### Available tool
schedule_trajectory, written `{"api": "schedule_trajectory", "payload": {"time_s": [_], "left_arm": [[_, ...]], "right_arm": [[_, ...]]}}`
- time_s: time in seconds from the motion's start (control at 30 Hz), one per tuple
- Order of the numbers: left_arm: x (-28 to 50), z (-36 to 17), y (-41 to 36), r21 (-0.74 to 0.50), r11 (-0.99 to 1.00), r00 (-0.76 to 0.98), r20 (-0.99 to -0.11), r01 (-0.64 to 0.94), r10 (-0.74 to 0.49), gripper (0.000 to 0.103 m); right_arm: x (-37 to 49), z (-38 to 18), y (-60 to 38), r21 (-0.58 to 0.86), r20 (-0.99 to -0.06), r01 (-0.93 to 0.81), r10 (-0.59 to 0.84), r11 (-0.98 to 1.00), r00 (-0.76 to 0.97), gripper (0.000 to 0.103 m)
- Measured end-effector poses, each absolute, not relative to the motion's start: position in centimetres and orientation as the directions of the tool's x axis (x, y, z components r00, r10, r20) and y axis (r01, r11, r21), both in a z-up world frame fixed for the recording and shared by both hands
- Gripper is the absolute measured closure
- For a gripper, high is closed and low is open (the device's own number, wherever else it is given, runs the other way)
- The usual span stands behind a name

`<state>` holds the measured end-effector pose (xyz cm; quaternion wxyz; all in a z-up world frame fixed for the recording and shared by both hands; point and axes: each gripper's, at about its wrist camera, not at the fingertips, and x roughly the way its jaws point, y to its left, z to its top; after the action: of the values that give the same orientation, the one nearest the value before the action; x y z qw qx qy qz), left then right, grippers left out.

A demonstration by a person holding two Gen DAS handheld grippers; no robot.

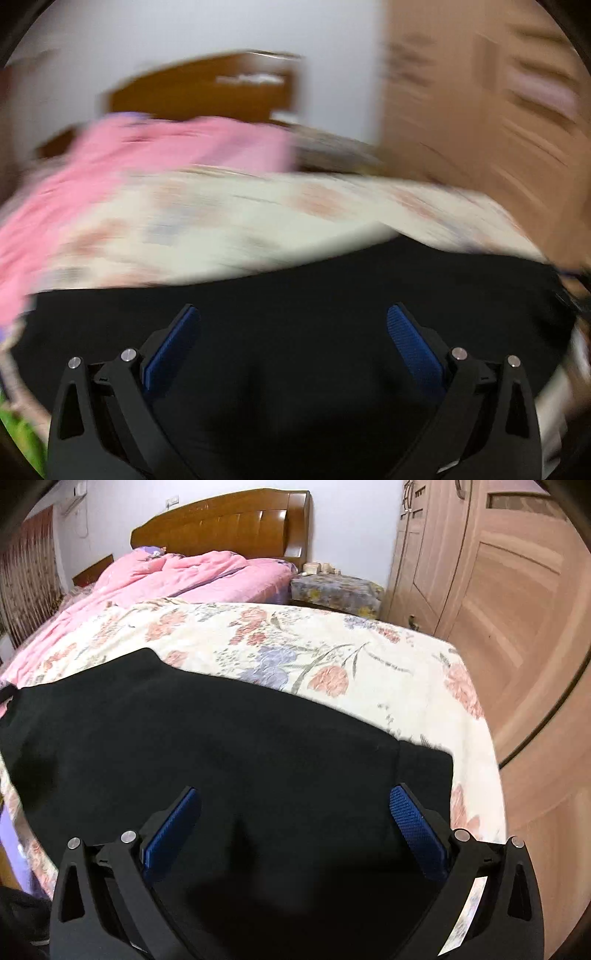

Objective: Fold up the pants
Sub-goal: 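Lay the pants flat and smooth them with both grippers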

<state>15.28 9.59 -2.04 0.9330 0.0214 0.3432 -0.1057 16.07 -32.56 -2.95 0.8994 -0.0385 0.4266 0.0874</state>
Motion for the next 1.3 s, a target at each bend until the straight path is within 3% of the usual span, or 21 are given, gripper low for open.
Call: {"api": "schedule_trajectory", "payload": {"time_s": [0.17,0.23,0.27,0.33,0.4,0.6,0.67,0.77,0.9,1.17,1.3], "left_arm": [[13.5,-6.3,2.0,-0.003,0.909,0.643,-0.706,0.416,-0.297,0.003],[12.7,-8.3,0.0,0.061,0.887,0.626,-0.73,0.459,-0.274,0.003],[12.6,-9.3,-0.6,0.109,0.881,0.625,-0.745,0.461,-0.234,0.003],[12.3,-10.1,0.2,0.049,0.892,0.622,-0.733,0.45,-0.274,0.002],[12.7,-10.5,0.9,-0.015,0.898,0.598,-0.742,0.439,-0.305,0.001],[12.6,-10.9,1.2,0.015,0.898,0.607,-0.742,0.441,-0.286,0.001],[12.5,-10.6,0.9,0.013,0.899,0.606,-0.743,0.439,-0.285,0.001],[12.3,-10.4,0.9,0.018,0.896,0.601,-0.748,0.443,-0.282,0.001],[12.4,-10.1,0.5,0.006,0.888,0.588,-0.751,0.459,-0.299,0.001],[12.7,-9.9,0.4,0.011,0.891,0.584,-0.759,0.454,-0.289,0.001],[12.7,-9.9,0.5,0.012,0.892,0.585,-0.759,0.451,-0.285,0.001]], "right_arm": [[12.6,-5.2,-31.2,-0.049,-0.805,-0.304,0.143,0.951,0.576,0.005],[11.7,-6.7,-31.9,-0.061,-0.81,-0.307,0.133,0.95,0.571,0.004],[11.2,-6.5,-32.4,-0.019,-0.79,-0.3,0.17,0.954,0.589,0.004],[10.2,-6.7,-33.5,0.029,-0.783,-0.297,0.207,0.954,0.586,0.005],[10.2,-7.0,-33.8,0.025,-0.782,-0.306,0.21,0.952,0.587,0.005],[11.5,-5.4,-30.9,-0.017,-0.781,-0.252,0.145,0.968,0.608,0.005],[12.1,-6.0,-29.3,0.025,-0.796,-0.292,0.195,0.956,0.573,0.005],[12.1,-7.4,-26.6,-0.044,-0.822,-0.313,0.144,0.949,0.551,0.005],[11.1,-7.5,-28.8,0.04,-0.842,-0.358,0.225,0.933,0.491,0.004],[9.6,-6.7,-29.2,-0.016,-0.875,-0.362,0.162,0.932,0.456,0.005],[10.8,-3.3,-29.1,0.045,-0.799,-0.267,0.195,0.963,0.569,0.005]]}}
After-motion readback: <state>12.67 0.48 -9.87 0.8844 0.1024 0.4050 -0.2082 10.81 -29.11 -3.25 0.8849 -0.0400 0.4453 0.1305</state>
